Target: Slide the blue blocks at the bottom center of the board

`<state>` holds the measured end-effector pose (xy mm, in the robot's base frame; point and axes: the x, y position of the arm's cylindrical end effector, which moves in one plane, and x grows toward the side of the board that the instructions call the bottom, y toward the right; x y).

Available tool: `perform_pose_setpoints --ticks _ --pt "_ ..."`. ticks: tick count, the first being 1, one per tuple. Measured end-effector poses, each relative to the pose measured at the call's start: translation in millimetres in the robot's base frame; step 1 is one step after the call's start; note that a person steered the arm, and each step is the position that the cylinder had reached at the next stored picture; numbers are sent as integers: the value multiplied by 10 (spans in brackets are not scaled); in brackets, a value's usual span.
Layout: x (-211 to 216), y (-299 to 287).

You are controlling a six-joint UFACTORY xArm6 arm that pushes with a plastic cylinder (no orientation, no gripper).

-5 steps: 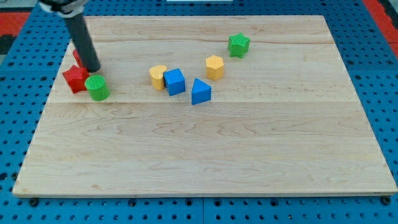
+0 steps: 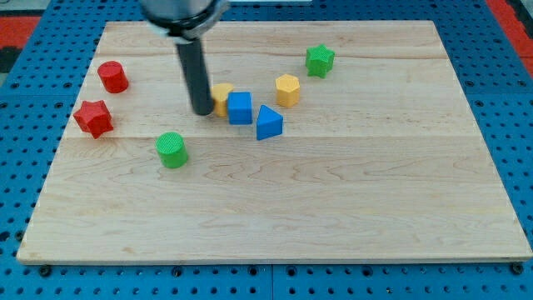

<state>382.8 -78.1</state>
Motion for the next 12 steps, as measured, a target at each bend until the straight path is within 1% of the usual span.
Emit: perform_pose_setpoints --ticks 1,2,3,4,5,6,7,8,9,10,11,12 --pt "-171 459" --pt "372 1055" --pt "980 1502" --pt "1092 1310" --pt "579 1252" --pt "753 903" --pt "1276 517" --pt "900 475" --pt "1327 125" --pt "1690 537" --pt "1309 604" --pt "598 918"
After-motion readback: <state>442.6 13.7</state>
